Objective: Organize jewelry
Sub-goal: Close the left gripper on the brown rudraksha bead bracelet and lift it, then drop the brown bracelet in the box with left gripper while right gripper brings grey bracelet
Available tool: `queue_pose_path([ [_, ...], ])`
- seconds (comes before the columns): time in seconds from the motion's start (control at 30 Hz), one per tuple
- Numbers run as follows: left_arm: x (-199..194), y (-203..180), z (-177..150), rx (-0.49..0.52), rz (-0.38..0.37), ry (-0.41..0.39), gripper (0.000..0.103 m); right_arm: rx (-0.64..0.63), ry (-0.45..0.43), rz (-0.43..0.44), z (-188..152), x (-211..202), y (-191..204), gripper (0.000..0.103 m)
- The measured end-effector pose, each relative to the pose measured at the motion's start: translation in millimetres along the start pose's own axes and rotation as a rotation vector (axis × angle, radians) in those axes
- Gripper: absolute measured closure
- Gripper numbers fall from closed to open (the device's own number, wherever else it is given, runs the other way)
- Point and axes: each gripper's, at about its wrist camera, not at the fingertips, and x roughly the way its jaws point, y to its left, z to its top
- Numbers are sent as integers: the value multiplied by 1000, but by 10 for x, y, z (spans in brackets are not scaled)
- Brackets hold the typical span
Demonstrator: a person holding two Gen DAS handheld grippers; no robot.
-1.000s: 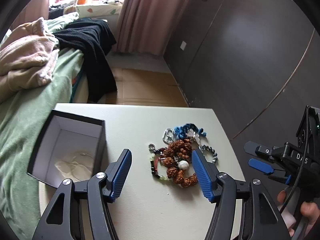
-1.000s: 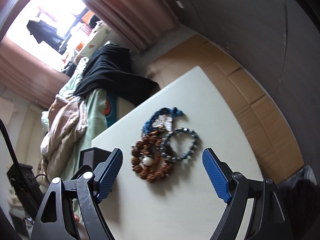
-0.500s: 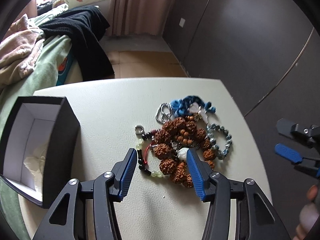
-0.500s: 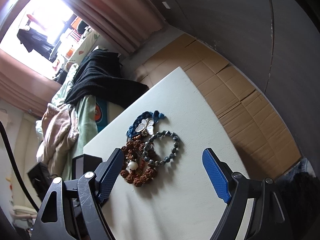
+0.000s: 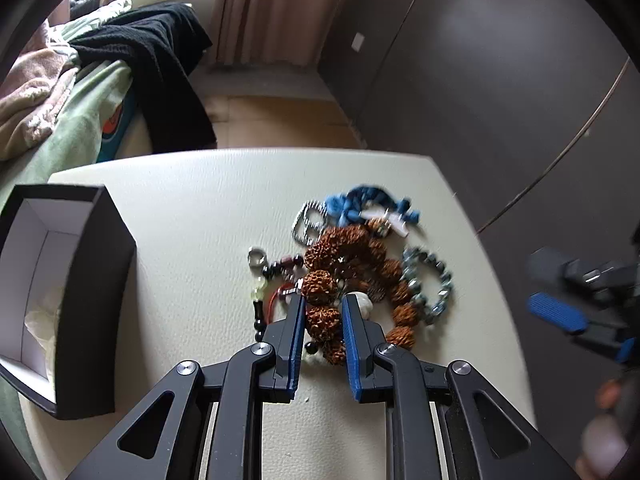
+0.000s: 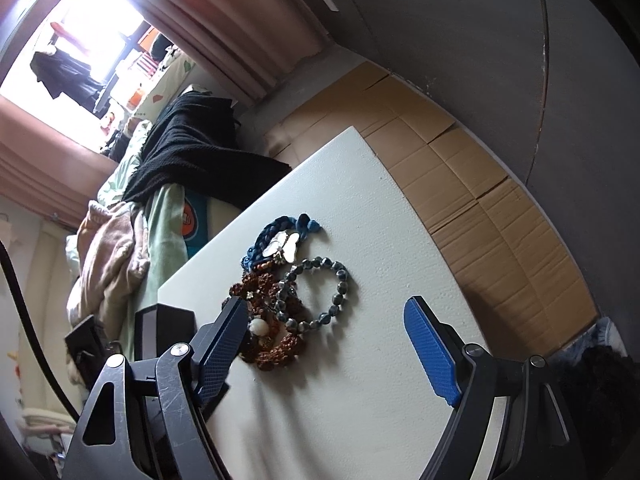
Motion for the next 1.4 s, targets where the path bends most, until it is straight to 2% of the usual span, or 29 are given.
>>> queue_pose_path([
  [0.1, -77, 18, 29, -12, -22, -11, 84, 5, 22, -3, -5, 85, -6, 33],
  [0.23, -188, 45, 55, -27, -45, -34, 84, 1, 37, -19, -18, 178, 9, 38],
  [0.3, -259, 67, 79, -41, -71, -48, 84, -13, 42, -28, -10, 229, 23, 50],
  [0.37, -333, 101, 103, -57, -101, -60, 84, -24, 51, -45, 7, 283, 34, 57],
  [0.47, -425, 132, 120, -65, -115, -74, 84, -41, 66, -89, 12, 402, 48, 58],
  [0.57, -508, 172, 138, -72, -129, -91, 84, -70, 86, -121, 0, 527, 97, 66],
  [0.63, -564, 201, 150, -78, -135, -102, 84, -97, 92, -152, -11, 587, 150, 69],
  [0.83, -739, 344, 163, -107, -139, -140, 84, -183, 68, -250, -19, 679, 312, 69],
  [0.93, -843, 429, 160, -119, -129, -167, 84, -254, 51, -335, -43, 748, 428, 71],
  [1.03, -950, 536, 162, -137, -118, -194, 84, -332, 39, -451, -100, 806, 544, 86],
  [1.07, -980, 569, 168, -144, -118, -203, 84, -355, 38, -466, -116, 814, 578, 91],
  [1.17, -1107, 676, 166, -159, -112, -233, 84, -344, 57, -413, -125, 787, 602, 92],
  [1.4, -1375, 871, 153, -194, -101, -305, 84, -295, -10, -212, -121, 358, 704, 92],
])
